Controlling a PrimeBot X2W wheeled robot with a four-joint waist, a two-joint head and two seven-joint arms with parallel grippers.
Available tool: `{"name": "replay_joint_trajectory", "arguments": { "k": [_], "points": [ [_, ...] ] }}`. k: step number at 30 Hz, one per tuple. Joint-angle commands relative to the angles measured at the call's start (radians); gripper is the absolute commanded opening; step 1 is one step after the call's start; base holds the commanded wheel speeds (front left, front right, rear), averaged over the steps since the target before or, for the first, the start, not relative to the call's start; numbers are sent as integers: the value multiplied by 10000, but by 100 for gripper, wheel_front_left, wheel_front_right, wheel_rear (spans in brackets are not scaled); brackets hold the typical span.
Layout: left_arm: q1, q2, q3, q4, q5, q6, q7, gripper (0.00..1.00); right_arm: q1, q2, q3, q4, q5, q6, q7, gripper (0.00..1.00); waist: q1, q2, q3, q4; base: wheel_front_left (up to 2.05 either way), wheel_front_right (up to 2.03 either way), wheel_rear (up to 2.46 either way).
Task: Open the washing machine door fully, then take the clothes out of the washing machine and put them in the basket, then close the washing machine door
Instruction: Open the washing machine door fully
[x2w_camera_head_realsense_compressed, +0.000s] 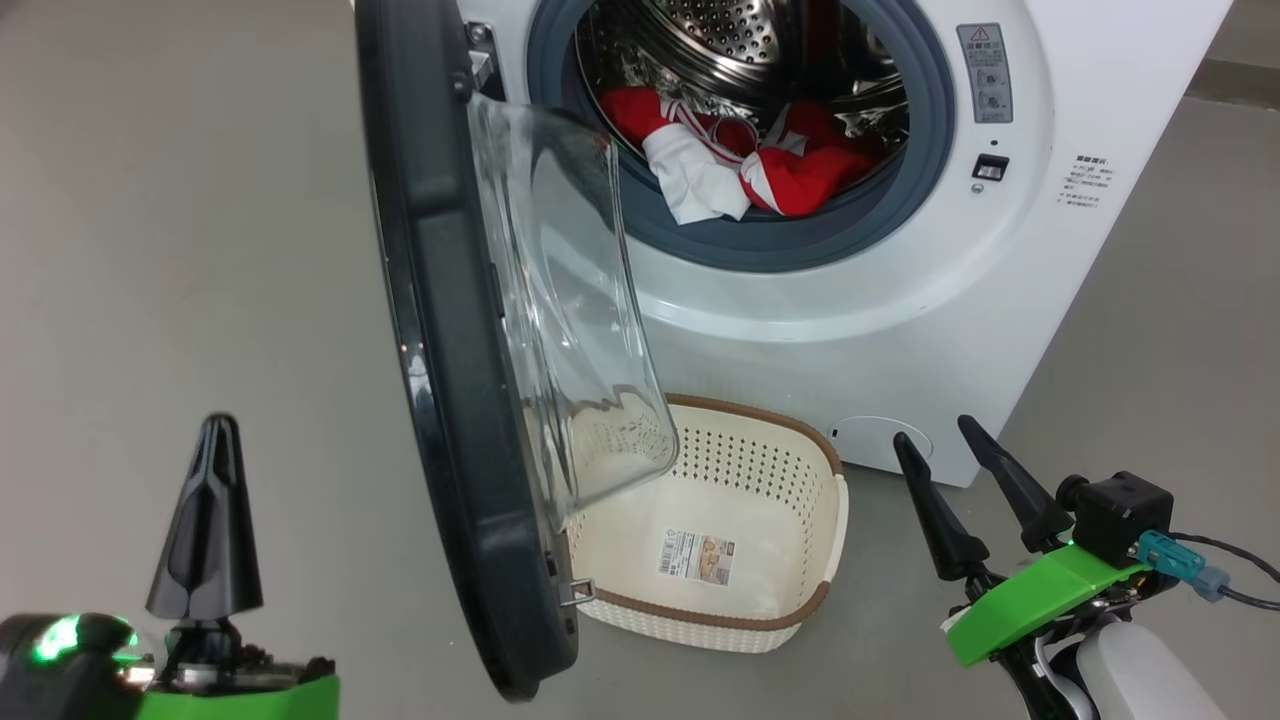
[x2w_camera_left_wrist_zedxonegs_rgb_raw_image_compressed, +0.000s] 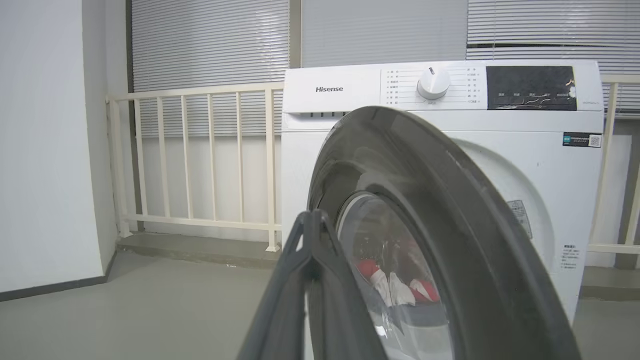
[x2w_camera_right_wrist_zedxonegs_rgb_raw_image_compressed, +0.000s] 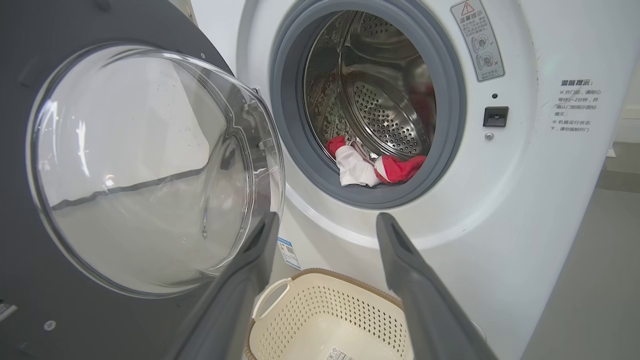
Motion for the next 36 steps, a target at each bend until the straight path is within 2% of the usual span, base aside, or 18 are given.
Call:
{"name": "replay_joint_trajectory", "arguments": {
  "k": [1,9,17,23,36],
  "points": [
    [-397,142,141,-689,6,-29,-61,0,-3,-40,212,-200,61,16,-120,100,0,-1,-24,-2,0,0,0],
    [-414,266,-732,-2301,94,-29,-61,0,-21,-31,305,-170,111,16,-120,100,0,-1,-52,-21,0,0,0],
    [-282,483,-2121,-2567,-6,-29,-61,0,-32,-16,351,-154,136,16,-120,100,0,-1,-47,-63,0,0,0],
    [-162,466,-3157,-2184,-138,-29,-61,0,-3,43,376,-162,144,16,-120,100,0,-1,-61,-113,0,0,0],
    [-145,502,-4400,-274,-757,-29,-61,0,-3,97,435,-131,202,16,-120,100,0,-1,-57,-159,0,0,0]
  ]
}}
